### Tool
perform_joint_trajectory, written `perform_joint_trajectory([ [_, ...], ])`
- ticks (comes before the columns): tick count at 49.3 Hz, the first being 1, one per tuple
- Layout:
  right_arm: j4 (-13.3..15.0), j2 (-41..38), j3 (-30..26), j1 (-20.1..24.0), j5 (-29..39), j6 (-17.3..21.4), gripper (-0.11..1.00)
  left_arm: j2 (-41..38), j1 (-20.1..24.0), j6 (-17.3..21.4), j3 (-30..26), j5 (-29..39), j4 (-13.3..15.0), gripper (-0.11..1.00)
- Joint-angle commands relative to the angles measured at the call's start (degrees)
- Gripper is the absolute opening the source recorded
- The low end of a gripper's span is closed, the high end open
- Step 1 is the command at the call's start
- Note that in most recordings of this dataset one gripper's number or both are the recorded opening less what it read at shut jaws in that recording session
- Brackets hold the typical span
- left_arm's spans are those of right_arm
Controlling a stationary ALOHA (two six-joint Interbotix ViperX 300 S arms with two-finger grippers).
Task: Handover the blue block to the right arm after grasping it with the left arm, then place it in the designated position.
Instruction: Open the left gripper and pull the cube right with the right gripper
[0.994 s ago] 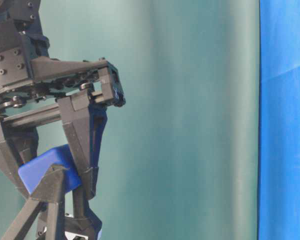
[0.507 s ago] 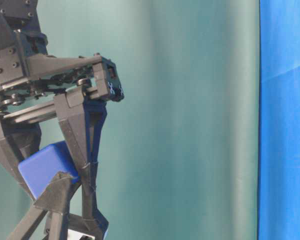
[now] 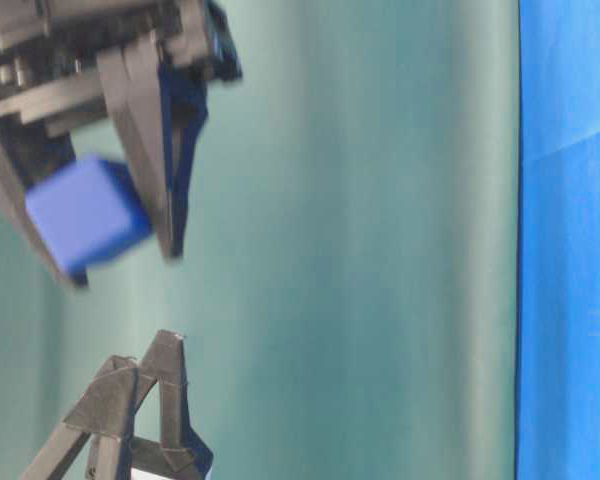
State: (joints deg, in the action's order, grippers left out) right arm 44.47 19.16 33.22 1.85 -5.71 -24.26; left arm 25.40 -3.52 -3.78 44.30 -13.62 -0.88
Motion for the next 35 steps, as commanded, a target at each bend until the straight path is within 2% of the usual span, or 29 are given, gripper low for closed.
perform_joint_trajectory([
  [1, -0.2, 4.0, 1.1, 0.5, -0.1, 0.2, 0.45, 0.8, 0.4, 0.1, -0.6, -0.5, 0.0, 0.93],
  [17, -0.2, 12.6, 6.2, 3.2, 6.8, 1.6, 0.45, 1.0, 0.4, 0.1, -0.5, -0.5, 0.0, 0.93],
  [25, -0.2, 13.4, 6.7, 4.1, 9.4, 1.6, 0.45, 1.0, 0.4, 0.1, -0.5, -0.5, 0.0, 0.93],
  [35, -0.2, 12.9, 6.5, 4.1, 9.5, 1.6, 0.45, 0.9, 0.4, 0.1, -0.5, -0.5, 0.0, 0.93],
])
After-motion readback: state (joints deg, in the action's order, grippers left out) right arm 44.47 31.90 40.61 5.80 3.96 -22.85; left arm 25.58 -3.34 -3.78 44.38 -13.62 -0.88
